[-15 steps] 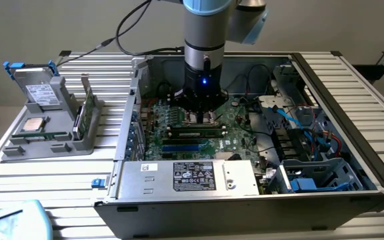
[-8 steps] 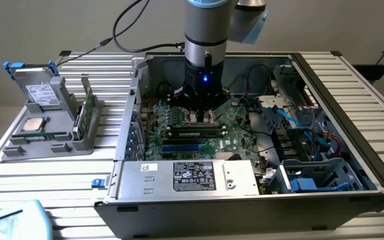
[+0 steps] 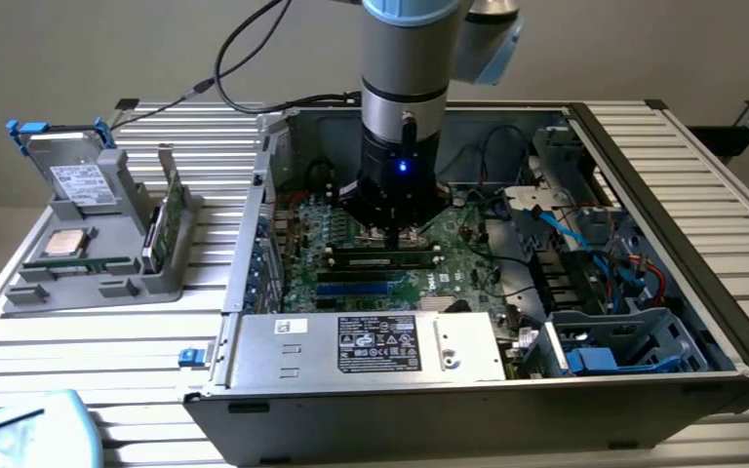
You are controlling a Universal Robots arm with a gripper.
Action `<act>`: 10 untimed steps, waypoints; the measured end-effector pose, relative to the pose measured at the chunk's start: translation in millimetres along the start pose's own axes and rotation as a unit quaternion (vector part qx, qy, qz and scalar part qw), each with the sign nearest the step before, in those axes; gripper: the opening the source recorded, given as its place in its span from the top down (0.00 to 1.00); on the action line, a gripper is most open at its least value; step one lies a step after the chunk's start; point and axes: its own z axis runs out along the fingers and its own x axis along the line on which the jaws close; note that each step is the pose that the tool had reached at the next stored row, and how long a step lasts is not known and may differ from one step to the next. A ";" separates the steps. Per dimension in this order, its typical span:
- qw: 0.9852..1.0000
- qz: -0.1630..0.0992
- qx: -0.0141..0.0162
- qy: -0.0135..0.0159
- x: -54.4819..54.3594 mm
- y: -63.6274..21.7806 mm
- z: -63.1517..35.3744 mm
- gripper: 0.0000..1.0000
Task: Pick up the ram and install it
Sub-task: 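Press down the ram until it locks into place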
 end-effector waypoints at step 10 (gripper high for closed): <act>1.000 0.002 -0.001 0.000 2.1 -3.6 -0.2 0.90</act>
